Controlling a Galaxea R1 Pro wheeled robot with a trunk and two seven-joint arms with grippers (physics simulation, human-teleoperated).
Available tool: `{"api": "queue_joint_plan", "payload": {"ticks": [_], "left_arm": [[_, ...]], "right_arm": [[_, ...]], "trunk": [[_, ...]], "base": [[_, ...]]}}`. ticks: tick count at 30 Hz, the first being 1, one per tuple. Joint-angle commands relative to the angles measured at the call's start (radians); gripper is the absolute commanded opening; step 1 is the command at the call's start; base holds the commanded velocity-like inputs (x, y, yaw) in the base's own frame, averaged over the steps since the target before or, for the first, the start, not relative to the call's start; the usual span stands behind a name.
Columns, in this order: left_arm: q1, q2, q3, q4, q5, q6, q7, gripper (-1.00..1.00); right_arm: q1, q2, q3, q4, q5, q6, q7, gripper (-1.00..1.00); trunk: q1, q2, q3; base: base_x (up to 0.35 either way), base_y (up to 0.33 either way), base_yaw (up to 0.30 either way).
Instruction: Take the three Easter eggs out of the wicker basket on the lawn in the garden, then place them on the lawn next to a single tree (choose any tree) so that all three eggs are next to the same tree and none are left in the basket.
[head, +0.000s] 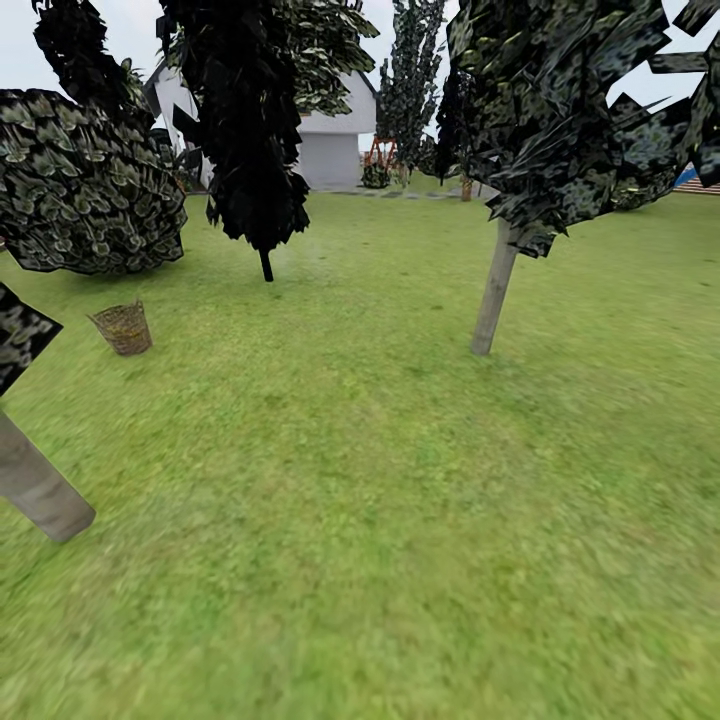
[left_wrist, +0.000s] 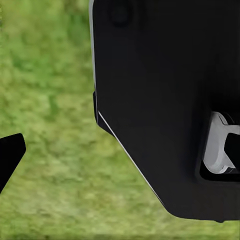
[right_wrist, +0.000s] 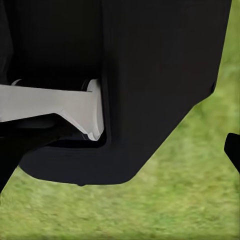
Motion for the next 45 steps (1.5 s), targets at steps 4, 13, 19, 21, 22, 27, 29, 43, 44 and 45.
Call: {"api": "queue_joint_plan", "payload": {"ticks": [4, 13, 19, 21, 22, 27, 29, 43, 44, 45], "left_arm": [[-0.001, 0.0, 0.0, 0.001, 0.0, -0.004, 0.0, 1.0], [-0.001, 0.0, 0.0, 0.001, 0.0, -0.004, 0.0, 1.0], [-0.001, 0.0, 0.0, 0.001, 0.001, -0.004, 0.0, 1.0], [-0.001, 0.0, 0.0, 0.001, 0.001, -0.004, 0.0, 1.0], [-0.001, 0.0, 0.0, 0.001, 0.001, -0.004, 0.0, 1.0], [-0.001, 0.0, 0.0, 0.001, 0.001, -0.004, 0.0, 1.0], [-0.001, 0.0, 0.0, 0.001, 0.001, -0.004, 0.0, 1.0], [-0.001, 0.0, 0.0, 0.001, 0.001, -0.004, 0.0, 1.0], [-0.001, 0.0, 0.0, 0.001, 0.001, -0.004, 0.0, 1.0], [-0.001, 0.0, 0.0, 0.001, 0.001, -0.004, 0.0, 1.0]], "right_arm": [[0.0, -0.001, -0.002, -0.001, 0.0, -0.003, 0.0, 1.0], [0.0, -0.001, -0.003, -0.001, -0.001, -0.004, 0.0, 1.0], [0.0, 0.001, -0.001, 0.001, 0.0, -0.066, 0.0, 1.0], [0.0, 0.001, -0.001, 0.01, 0.0, -0.089, 0.0, 1.0], [0.0, 0.001, -0.001, 0.013, 0.0, -0.094, 0.0, 1.0], [0.0, 0.001, -0.001, 0.022, 0.0, -0.11, 0.0, 1.0], [0.0, 0.001, 0.0, 0.023, 0.0, -0.112, 0.0, 1.0], [0.0, 0.0, 0.001, 0.025, 0.0, -0.114, 0.0, 1.0], [0.0, 0.0, 0.001, 0.025, 0.0, -0.114, 0.0, 1.0], [0.0, 0.0, 0.001, 0.025, 0.0, -0.114, 0.0, 1.0]], "trunk": [[0.0, -0.002, -0.002], [0.0, -0.002, -0.002], [0.0, -0.002, 0.002], [0.0, -0.002, 0.004], [0.0, -0.002, 0.006], [0.0, -0.002, 0.013], [0.0, -0.002, 0.015], [0.0, -0.002, 0.022], [0.0, -0.002, 0.022], [0.0, -0.002, 0.022]], "base": [[0.0, 0.0, 0.0], [0.0, 0.0, 0.0], [0.0, 0.0, 0.038], [0.0, 0.0, 0.112], [0.0, 0.0, 0.127], [0.0, 0.0, 0.152], [0.0, 0.0, 0.168], [0.0, 0.0, 0.053], [0.0, 0.0, 0.007], [0.0, 0.0, 0.017]]}}
